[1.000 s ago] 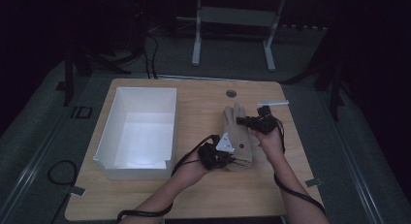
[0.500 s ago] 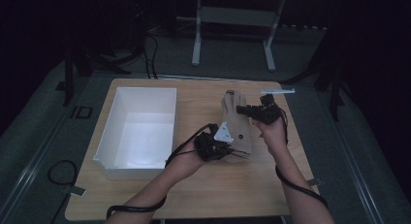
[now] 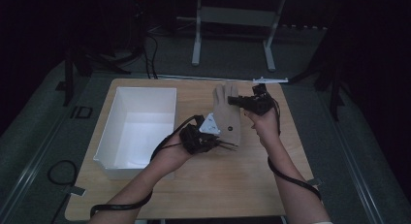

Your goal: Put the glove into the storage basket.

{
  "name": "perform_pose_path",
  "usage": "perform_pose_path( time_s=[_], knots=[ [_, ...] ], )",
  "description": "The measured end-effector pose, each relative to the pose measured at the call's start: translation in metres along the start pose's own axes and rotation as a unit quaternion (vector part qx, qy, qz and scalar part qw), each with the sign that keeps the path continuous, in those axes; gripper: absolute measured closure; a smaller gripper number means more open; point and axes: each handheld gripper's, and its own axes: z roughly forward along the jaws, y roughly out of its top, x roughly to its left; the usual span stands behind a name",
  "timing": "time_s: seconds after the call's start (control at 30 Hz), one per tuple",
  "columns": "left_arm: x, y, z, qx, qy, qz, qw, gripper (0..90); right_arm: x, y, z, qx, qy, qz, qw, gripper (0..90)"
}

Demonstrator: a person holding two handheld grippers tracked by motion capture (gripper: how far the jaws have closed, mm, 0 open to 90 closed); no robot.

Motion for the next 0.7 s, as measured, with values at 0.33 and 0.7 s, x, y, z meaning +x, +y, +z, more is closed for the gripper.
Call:
perform_pose_path(
  time_s=[0.33,0.7],
  knots=[
    [0.013,-0.012,-0.037,0.001,0.025,-0.009,0.9996,86.7,0.027,0.023,0.019,-0.003,0.018,-0.011,0.9998,74.0],
    [0.022,-0.028,-0.067,0.009,0.050,-0.020,0.9985,86.7,0.057,0.042,0.044,0.001,0.041,-0.021,0.9989,73.9]
  ],
)
